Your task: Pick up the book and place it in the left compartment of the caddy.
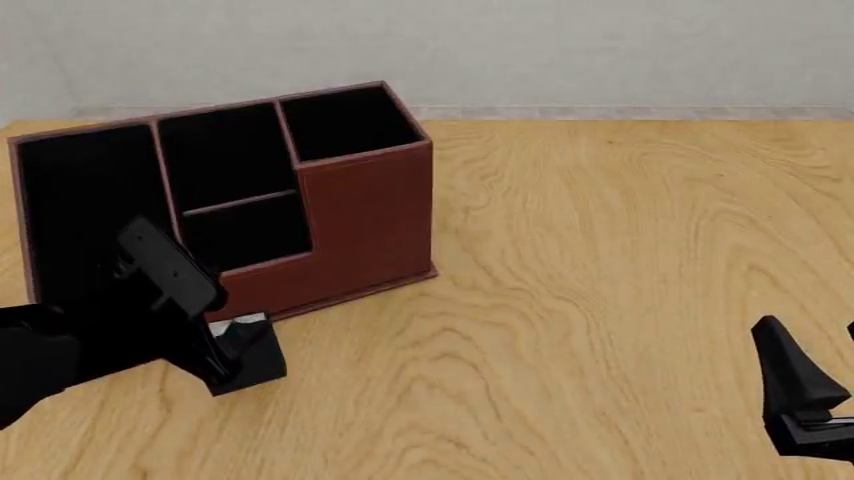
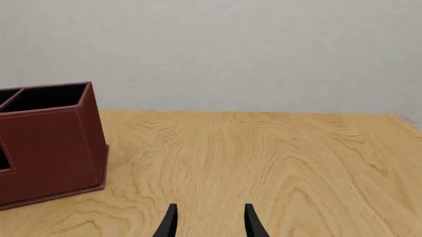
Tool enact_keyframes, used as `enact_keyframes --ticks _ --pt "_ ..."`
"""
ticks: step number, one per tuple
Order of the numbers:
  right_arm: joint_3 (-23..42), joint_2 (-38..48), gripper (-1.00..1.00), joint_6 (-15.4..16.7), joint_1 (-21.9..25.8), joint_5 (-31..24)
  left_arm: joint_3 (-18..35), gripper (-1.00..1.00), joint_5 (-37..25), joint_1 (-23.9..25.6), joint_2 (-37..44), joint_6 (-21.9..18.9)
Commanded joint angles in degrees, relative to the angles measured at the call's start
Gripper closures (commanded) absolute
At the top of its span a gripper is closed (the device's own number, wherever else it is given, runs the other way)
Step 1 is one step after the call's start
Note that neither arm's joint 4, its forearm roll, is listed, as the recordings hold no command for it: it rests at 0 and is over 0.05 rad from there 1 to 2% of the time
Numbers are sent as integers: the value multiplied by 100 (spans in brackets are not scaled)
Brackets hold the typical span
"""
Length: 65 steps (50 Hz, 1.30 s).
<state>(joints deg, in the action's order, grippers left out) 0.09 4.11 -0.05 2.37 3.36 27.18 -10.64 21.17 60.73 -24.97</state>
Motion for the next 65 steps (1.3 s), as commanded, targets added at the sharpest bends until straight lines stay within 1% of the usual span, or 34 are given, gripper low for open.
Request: enact_keyframes --ticks 1,19,31,42,46,65 --pt "7 35 -100 11 5 31 -161 -100 228 -35 155 19" --pt "1 82 -100 45 10 77 -329 -100 639 -131 456 84" --pt "-5 41 -100 67 20 35 -420 -100 871 -198 644 54" --pt "-1 89 -100 82 27 71 -406 -100 902 -184 743 69" --pt "-3 113 -100 82 28 91 -448 -100 1031 -189 864 66" --pt "-2 162 -100 109 31 122 -542 -100 1221 -199 1028 119"
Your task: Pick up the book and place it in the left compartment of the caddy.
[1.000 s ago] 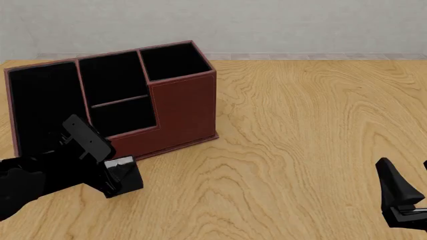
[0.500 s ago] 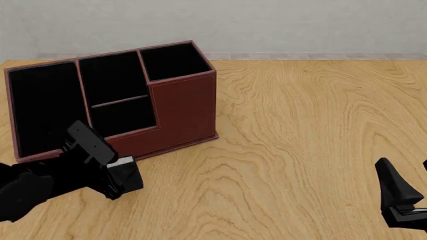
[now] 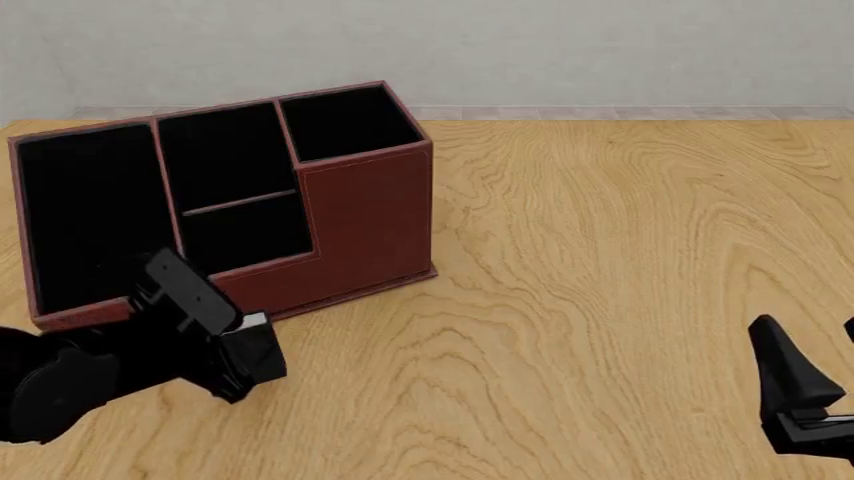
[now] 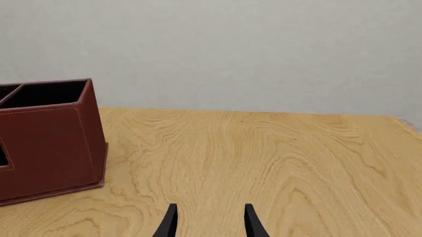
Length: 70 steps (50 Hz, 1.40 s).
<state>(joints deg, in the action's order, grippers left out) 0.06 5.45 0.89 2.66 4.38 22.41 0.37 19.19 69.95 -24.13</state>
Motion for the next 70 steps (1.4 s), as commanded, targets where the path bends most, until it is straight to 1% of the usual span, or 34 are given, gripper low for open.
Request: enact_keyframes --ticks 1,8,9,10,14,16,20,21,24,25,30,37,40,43,44,47,48,50,52,53,54,55,57,59,60,66,68,69,70 --pt "5 41 -100 18 -2 29 -76 -100 149 -12 133 28" --pt "-1 -29 -100 26 -10 -29 -149 -100 210 16 142 44" --pt "-2 -32 -100 25 -12 -31 -131 100 198 -8 108 43" --pt "-1 -21 -100 27 -13 -19 -131 100 197 -8 107 43" --pt "0 7 -100 24 -22 12 -78 100 -253 261 -434 336" --pt "1 -4 -100 24 -19 2 -70 100 -346 328 -565 365" --pt "-3 -34 -100 30 -16 -22 -171 100 -782 918 -1156 700" --pt "-3 -34 -100 30 -16 -22 -170 100 -787 918 -1160 700" --pt "-2 -53 -100 35 -22 -35 -216 100 -1006 1208 -1446 807" --pt "-2 -59 -100 34 -24 -39 -195 100 -1033 1202 -1483 796" --pt "-1 -106 -100 30 -34 -77 -47 100 -1343 1456 -1828 1015" --pt "2 -145 -100 22 -47 -108 155 100 -1680 1663 -2183 1152" --pt "1 -139 -100 19 -48 -96 288 100 -1930 1869 -2514 1292" --pt "0 -128 -100 14 -48 -83 381 100 -2050 1950 -2644 1400" --pt "0 -125 -100 7 -54 -77 485 100 -2166 2045 -2796 1511" --pt "1 -140 -100 4 -57 -89 634 100 -2329 2125 -2941 1541" --pt "1 -145 -100 2 -57 -93 695 100 -2372 2132 -2942 1581" --pt "1 -148 -100 -2 -59 -95 885 100 -2474 2178 -3046 1796" --pt "1 -149 -100 -4 -60 -95 954 100 -2512 2212 -3160 1795" --pt "1 -156 -100 -9 -60 -99 1077 100 -2576 2220 -3206 1827" --pt "3 -155 -100 -11 -61 -98 1179 100 -2598 2183 -3331 1627" --pt "3 -155 -100 -11 -61 -98 1180 100 -2600 2183 -3332 1627" --pt "2 -179 -100 -16 -68 -116 1420 100 -2760 2334 -3576 1731" --pt "1 -188 -100 -20 -71 -124 1484 100 -2794 2338 -3590 1774" --pt "2 -202 -100 -30 -84 -136 1595 100 -2813 2300 -3630 1746" --pt "10 -202 -100 -51 -94 -139 1877 100 -2943 2267 -3743 1710" --pt "11 -200 -100 -52 -95 -138 1896 100 -2946 2252 -3757 1696" --pt "13 -196 -100 -53 -93 -135 1967 100 -2931 2147 -3768 1638" --pt "12 -203 -100 -54 -92 -141 2024 100 -2919 2070 -3785 1663"
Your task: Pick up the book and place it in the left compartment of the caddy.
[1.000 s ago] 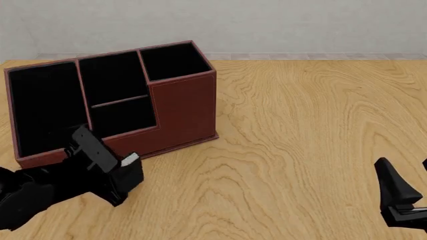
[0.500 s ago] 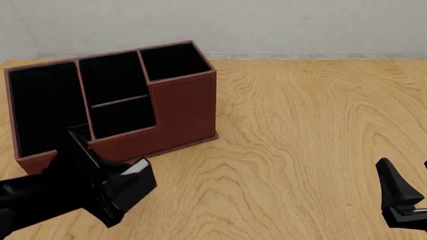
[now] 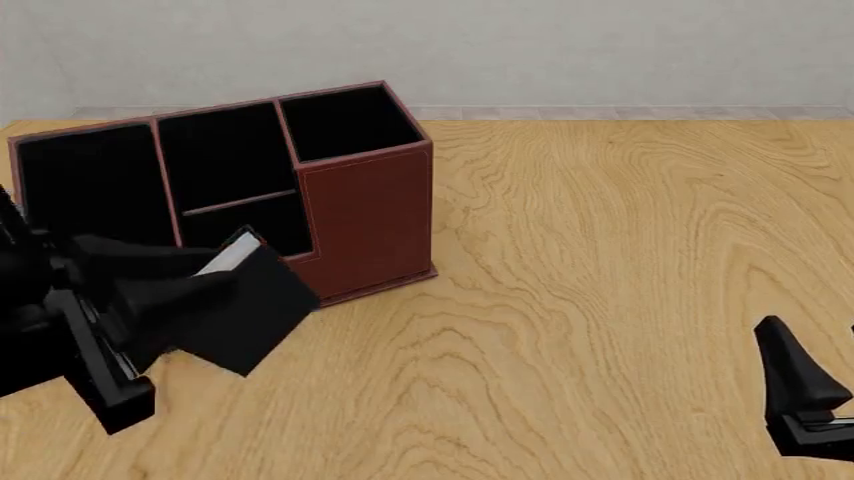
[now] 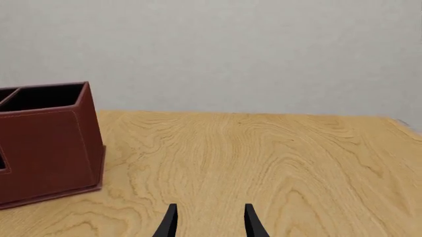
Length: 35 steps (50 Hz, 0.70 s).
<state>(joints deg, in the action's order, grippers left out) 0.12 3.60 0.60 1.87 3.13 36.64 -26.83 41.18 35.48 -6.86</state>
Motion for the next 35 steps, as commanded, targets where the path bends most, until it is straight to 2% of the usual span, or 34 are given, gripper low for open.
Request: enact_keyframes --ticks 1,4,10,12,15,22,27,33,35 --pt "5 -25 -100 -25 -12 -22 641 100 -134 -327 -306 -128" --pt "3 -48 -100 -32 -9 -41 837 100 -104 -652 -143 -99" --pt "-1 -23 -100 -36 -1 -17 1148 100 -165 -877 20 -77" --pt "-4 -28 -100 -39 1 -22 1252 100 -121 -1021 9 -264" --pt "-4 -28 -100 -47 -1 -23 1404 100 -122 -1279 171 -178" --pt "-1 1 -100 -50 7 -2 1633 100 151 -2122 511 -421" --pt "-2 0 -100 -58 10 -5 1775 100 232 -2449 598 -497" --pt "-5 23 -100 -65 16 20 1897 100 221 -2575 635 -500" --pt "-6 32 -100 -69 16 30 1955 100 214 -2823 757 -455"
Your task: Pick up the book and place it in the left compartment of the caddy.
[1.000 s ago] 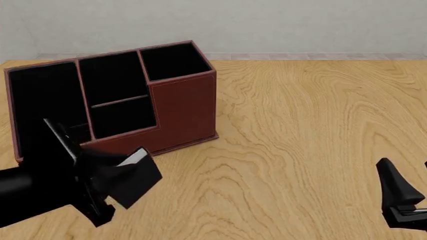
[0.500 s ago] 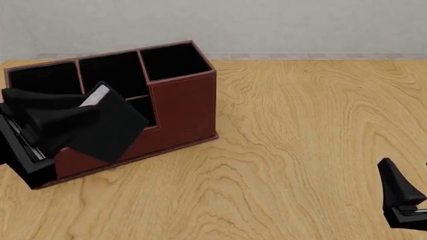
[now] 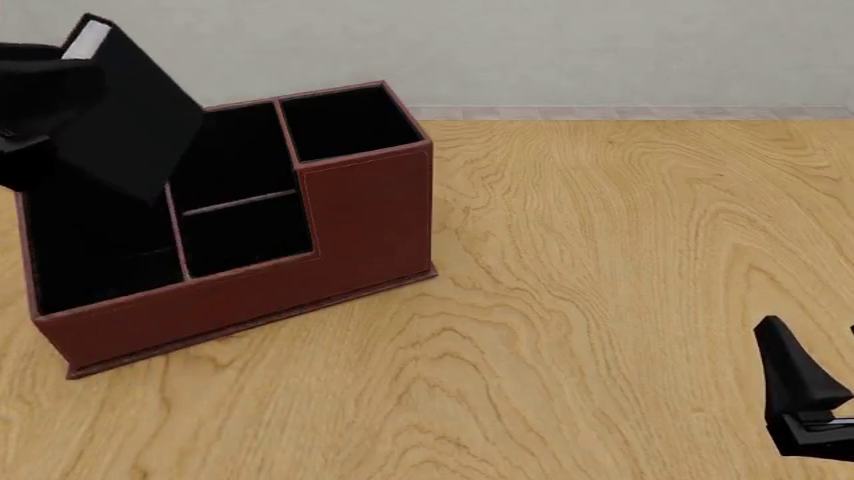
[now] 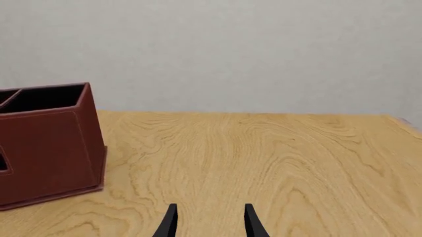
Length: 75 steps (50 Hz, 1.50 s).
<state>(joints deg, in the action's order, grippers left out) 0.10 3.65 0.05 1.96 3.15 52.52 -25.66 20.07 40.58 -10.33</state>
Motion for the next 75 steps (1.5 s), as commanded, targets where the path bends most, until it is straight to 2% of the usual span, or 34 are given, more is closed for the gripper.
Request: enact_keyframes --ticks 1,14,20,25,28,29,30,31,36,41,42,45,52,66,75 --pt "-3 28 -100 -18 7 28 407 100 85 -801 315 -37" --pt "0 10 -100 -39 0 13 697 100 -328 -688 273 1" --pt "-1 38 -100 -44 3 39 901 100 -517 -835 409 55" --pt "-2 50 -100 -50 10 55 1124 100 -685 -1341 660 62" --pt "-3 36 -100 -51 10 46 1209 100 -846 -1376 760 32" --pt "-4 23 -100 -51 7 36 1261 100 -959 -1751 983 -58" --pt "-4 22 -100 -51 7 34 1263 100 -961 -1751 985 -58" --pt "-4 10 -100 -57 4 25 1361 100 -995 -1965 1017 -18" --pt "-3 17 -100 -71 8 30 1485 100 -1162 -1971 1002 -176" --pt "-3 -23 -100 -87 11 -1 1567 100 -1365 -2233 1154 -378" --pt "-4 -29 -100 -91 7 -5 1599 100 -1395 -2360 1215 -389" --pt "-3 -52 -100 -99 3 -23 1673 100 -1515 -2297 1298 -294" --pt "5 -93 -100 -118 -19 -58 1610 100 -1572 -2269 1426 -328" --pt "2 -102 -100 -137 -25 -50 1498 100 -1548 -2153 1837 90" --pt "0 -113 -100 -145 -31 -57 1253 100 -1241 -2364 2020 -1"
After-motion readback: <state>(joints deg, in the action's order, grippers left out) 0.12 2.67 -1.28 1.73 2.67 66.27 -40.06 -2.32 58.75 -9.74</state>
